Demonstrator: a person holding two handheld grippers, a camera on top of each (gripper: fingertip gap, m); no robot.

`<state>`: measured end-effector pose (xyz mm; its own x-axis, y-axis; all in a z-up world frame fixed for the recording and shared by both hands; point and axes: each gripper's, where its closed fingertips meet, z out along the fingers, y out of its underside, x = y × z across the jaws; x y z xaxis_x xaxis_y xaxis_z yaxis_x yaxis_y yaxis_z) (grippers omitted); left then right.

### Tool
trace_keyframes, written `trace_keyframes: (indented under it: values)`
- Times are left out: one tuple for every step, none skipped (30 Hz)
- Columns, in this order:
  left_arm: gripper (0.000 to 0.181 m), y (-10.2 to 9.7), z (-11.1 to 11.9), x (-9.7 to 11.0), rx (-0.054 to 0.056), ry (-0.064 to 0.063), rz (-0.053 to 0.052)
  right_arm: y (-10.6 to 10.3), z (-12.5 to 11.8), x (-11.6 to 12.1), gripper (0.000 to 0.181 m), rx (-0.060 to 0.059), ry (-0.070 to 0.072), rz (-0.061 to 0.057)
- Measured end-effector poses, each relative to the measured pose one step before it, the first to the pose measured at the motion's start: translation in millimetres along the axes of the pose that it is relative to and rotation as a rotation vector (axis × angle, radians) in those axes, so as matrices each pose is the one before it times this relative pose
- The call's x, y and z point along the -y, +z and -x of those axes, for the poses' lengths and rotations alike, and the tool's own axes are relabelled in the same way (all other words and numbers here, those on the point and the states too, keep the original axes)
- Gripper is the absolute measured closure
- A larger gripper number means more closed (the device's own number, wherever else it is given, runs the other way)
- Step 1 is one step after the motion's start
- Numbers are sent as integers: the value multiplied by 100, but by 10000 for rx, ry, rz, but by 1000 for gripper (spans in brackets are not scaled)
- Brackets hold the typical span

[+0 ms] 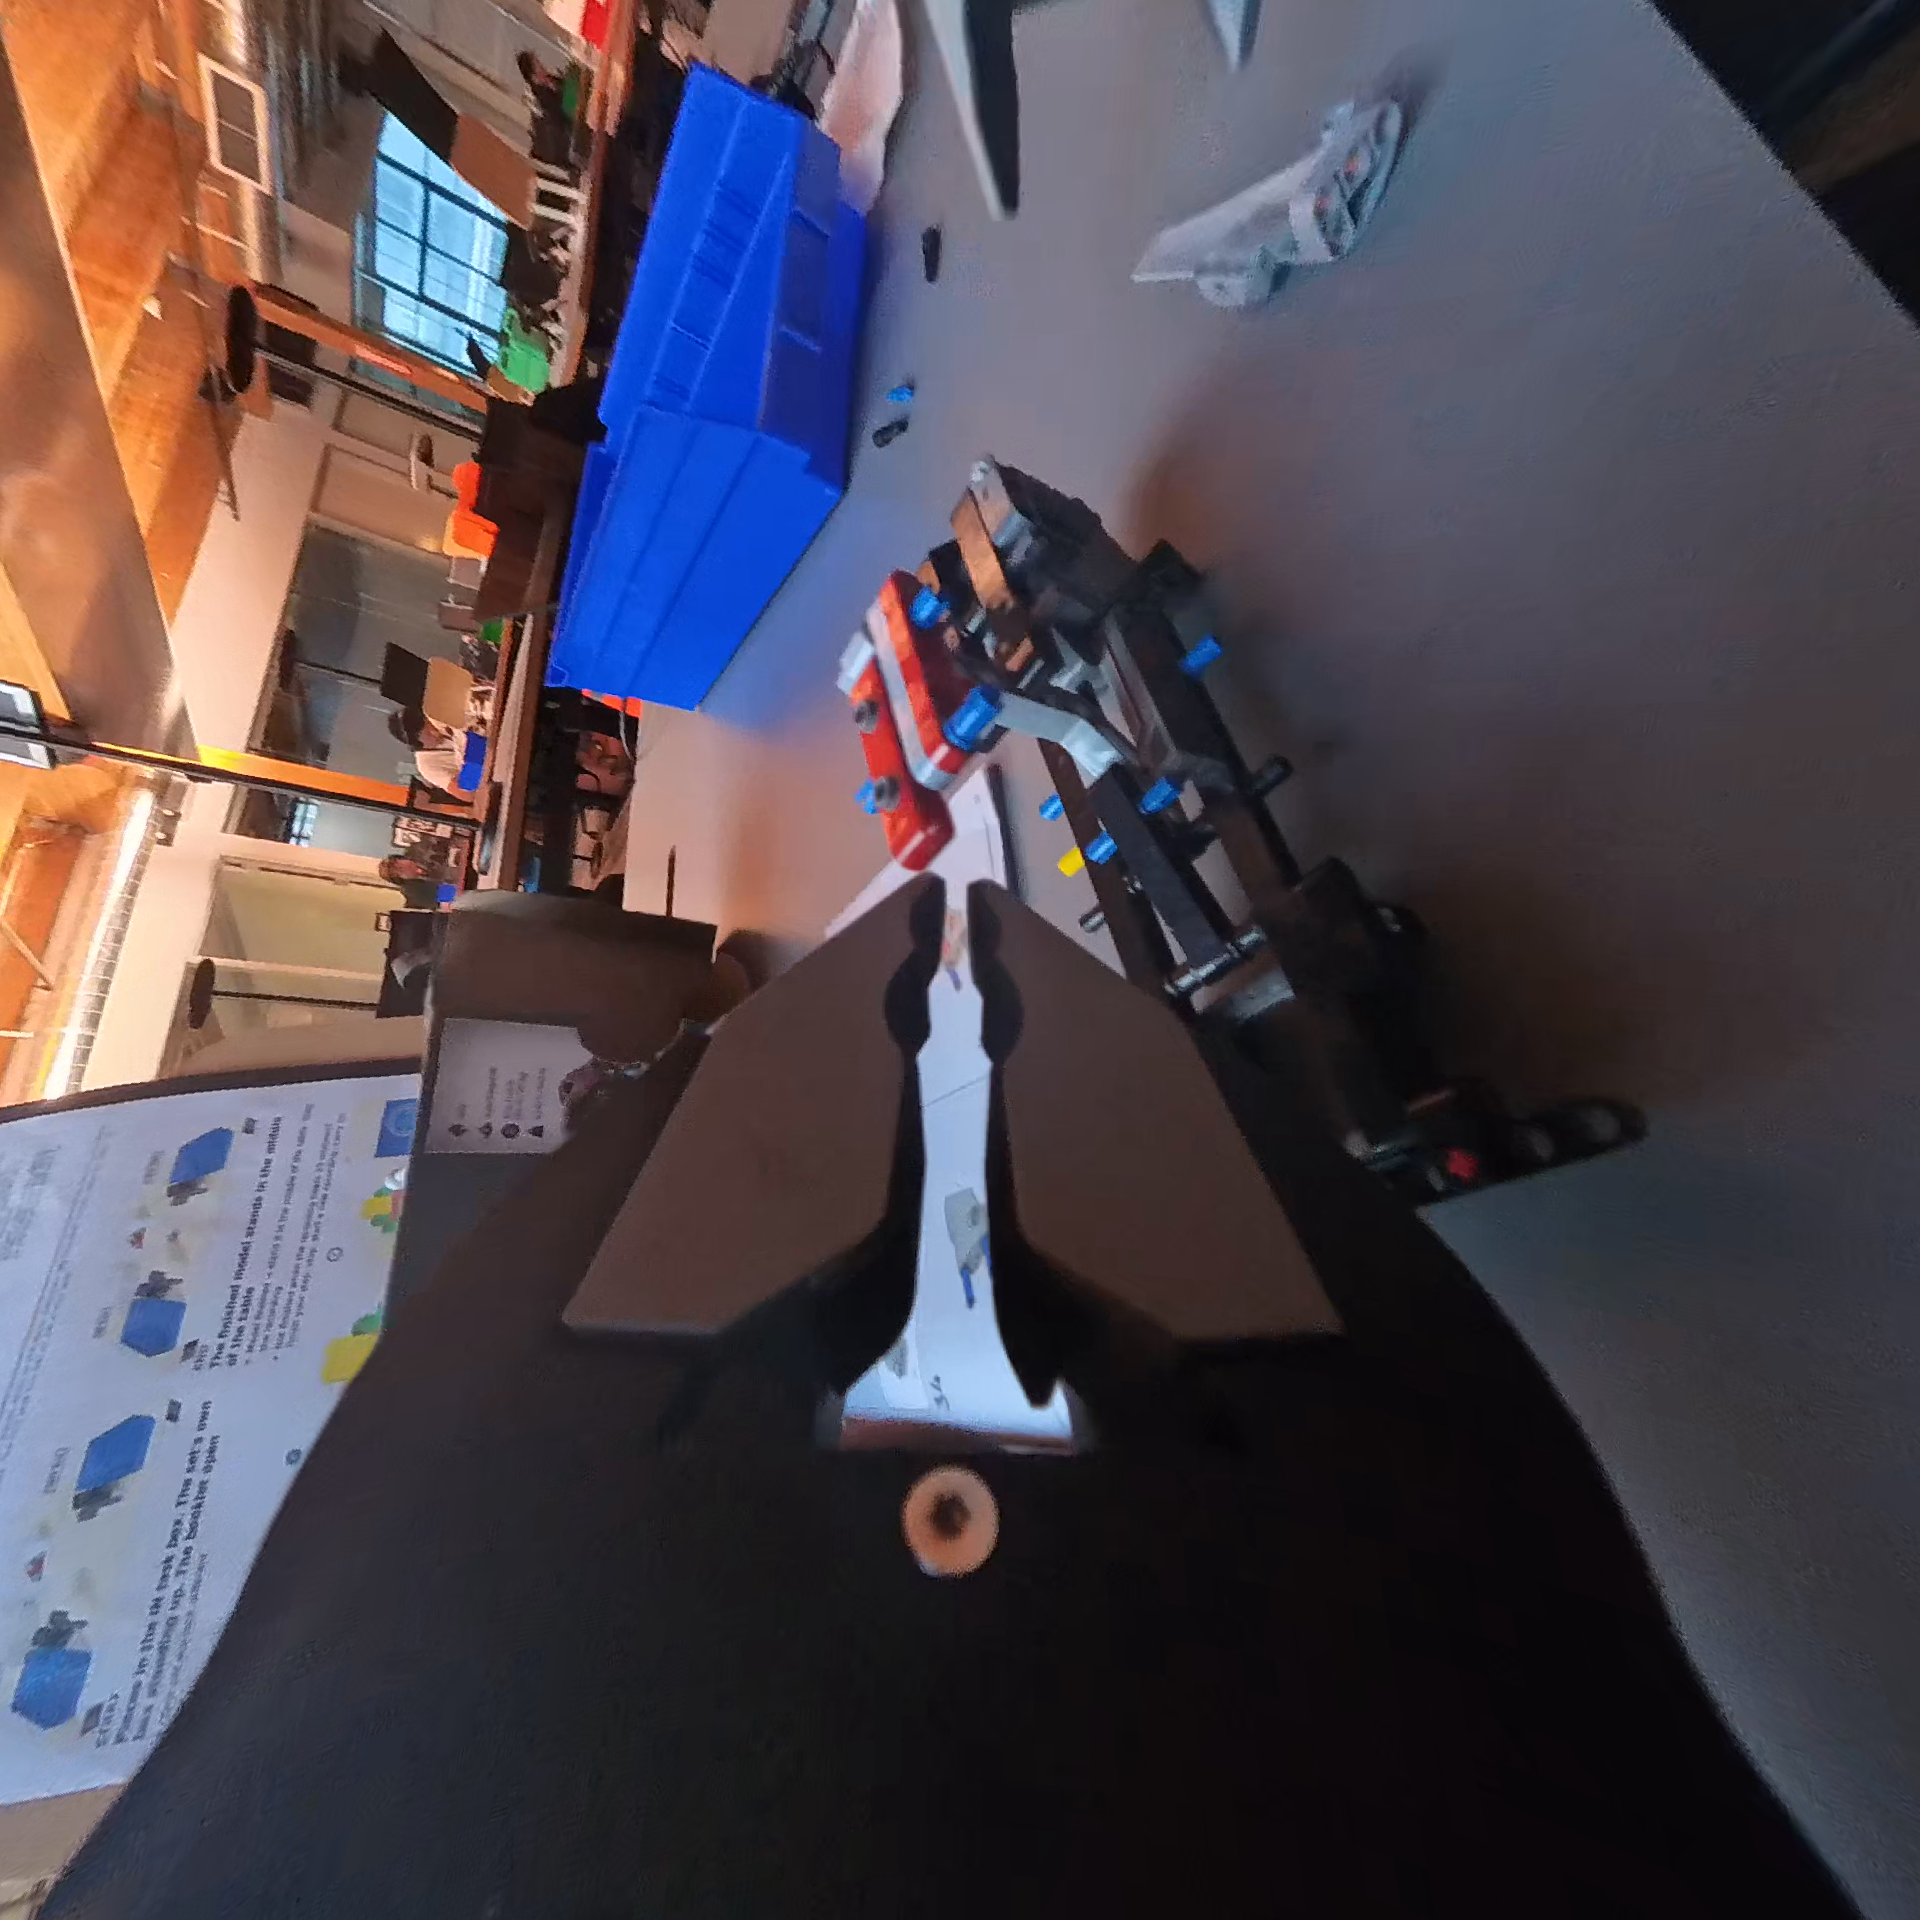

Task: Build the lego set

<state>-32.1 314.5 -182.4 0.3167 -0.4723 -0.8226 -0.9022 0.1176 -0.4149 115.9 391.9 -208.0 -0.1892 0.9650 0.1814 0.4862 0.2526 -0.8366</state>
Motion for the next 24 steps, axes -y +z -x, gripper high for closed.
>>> trace_keyframes:
  values:
    - [177, 104, -321, -155, -93, 12, 99, -848, 115, -805, 121, 182, 38, 9]
    - [173, 52, -293, -77, -86, -50, 90, -725, 101, -669, 126, 157, 85, -44]
    - [171, -44, -229, -82, -63, -92, 98, -569, -12, -559, 124, 57, 141, -5]
    - [171, -189, -88, -160, 6, -95, 108, -394, 290, -410, 123, 195, 109, 8]
    - [170, -341, 99, -133, 106, -109, 62, -197, 598, -147, 125, 322, 19, -85]
    - [169, -493, 166, -100, 116, -208, 19, 26, 661, 109, 127, 286, -94, -151]
    - [168, -583, 217, -51, 89, -353, -23, 277, 574, 116, 127, 207, -153, -74]
    - [165, -648, 236, -16, 77, -476, -62, 471, 346, -101, 127, 117, -128, 133]
    - [162, -639, 154, -43, -8, -550, -36, 552, 7, -306, 124, -50, -77, 336]
    - [159, -619, 39, -113, -82, -554, 36, 523, -173, -141, 123, -154, -62, 308]
    - [157, -579, 15, -111, -70, -509, 74, 457, 66, 353, 121, -31, -75, 32]
    - [155, -527, 6, -20, -39, -460, 43, 371, 250, 852, 120, 46, -107, -233]
    - [154, -422, -51, 80, -62, -462, 0, 334, 134, 1139, 121, -42, -160, -342]
    - [152, -236, -248, 224, -210, -520, -51, 356, -40, 1218, 124, -154, -217, -314]
    - [150, -22, -424, 403, -340, -569, -130, 470, -128, 1314, 130, -181, -261, -317]
    - [150, 229, -365, 400, -314, -513, -115, 591, -237, 1391, 139, -201, -251, -333]
    - [150, 441, -100, 231, -156, -367, 5, 744, -261, 1359, 146, -168, -185, -271]
    - [148, 568, 14, 156, -86, -123, 53, 919, 88, 1289, 143, 111, -129, -193]
    - [148, 584, 183, 149, 29, 57, -4, 1053, 315, 1090, 137, 315, -131, -62]
    - [148, 530, 296, 154, 110, 137, -47, 1140, 52, 817, 132, 239, -126, 91]
    - [147, 465, 69, 156, -36, 105, -82, 1156, -172, 525, 127, 203, -92, 202]
    - [147, 399, -126, 110, -202, -17, -39, 1042, -331, 339, 125, 218, -61, 207]
    - [147, 326, -99, 84, -242, -120, -15, 844, -518, 252, 123, 167, -33, 132]
    - [145, 225, -49, 182, -221, -150, -92, 606, -433, 251, 126, 216, -16, 63]
